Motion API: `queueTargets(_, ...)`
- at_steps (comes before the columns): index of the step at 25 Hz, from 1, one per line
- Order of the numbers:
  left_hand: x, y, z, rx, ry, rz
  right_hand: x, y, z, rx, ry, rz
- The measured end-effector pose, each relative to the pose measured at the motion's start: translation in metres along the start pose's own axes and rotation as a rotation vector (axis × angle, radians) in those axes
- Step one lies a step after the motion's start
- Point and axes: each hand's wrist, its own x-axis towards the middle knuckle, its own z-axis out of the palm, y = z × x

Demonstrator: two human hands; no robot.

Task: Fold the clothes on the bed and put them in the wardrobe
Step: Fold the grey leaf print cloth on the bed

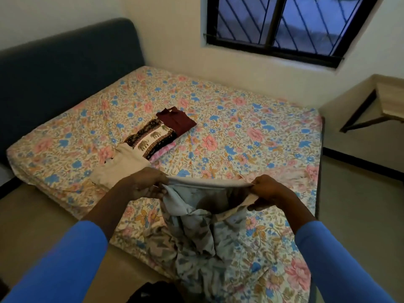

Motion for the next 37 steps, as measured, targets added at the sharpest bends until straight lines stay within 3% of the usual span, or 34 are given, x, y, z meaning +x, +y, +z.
queueTargets(5,0.098,0.014,0.032,-0.375,0.213,-0.024,0.088,-0.026,0.032,0.653,0.091,0.220)
queueTargets(9,0.201,0.032,0.035,-0.442,0.237,-0.048,0.197,-0.043,0.057,0.811,0.163,0.299)
queueTargets(13,0.313,0.015,0.036,-0.431,0.338,0.052,0.282,-0.040,0.102,0.987,0.286,0.273)
queueTargets(16,0.363,-0.039,0.064,-0.145,0.454,0.128,0.312,-0.011,0.173,0.858,0.248,0.346)
queueTargets(20,0.383,-0.101,0.120,0.003,0.303,0.096,0.336,0.024,0.255,0.471,0.265,0.288)
queueTargets(26,0.420,-0.132,0.158,0.227,0.309,0.255,0.377,0.041,0.290,-0.038,0.405,0.122)
queueTargets(28,0.431,-0.134,0.163,0.260,0.351,0.331,0.386,0.048,0.290,-0.073,0.454,0.105)
queueTargets(30,0.443,-0.141,0.165,0.298,0.372,0.420,0.386,0.061,0.291,0.149,0.519,0.098)
queueTargets(33,0.449,-0.143,0.168,0.349,0.371,0.465,0.381,0.079,0.291,0.698,0.485,0.154)
queueTargets(37,0.444,-0.136,0.175,0.356,0.342,0.368,0.380,0.080,0.285,0.886,0.367,0.146)
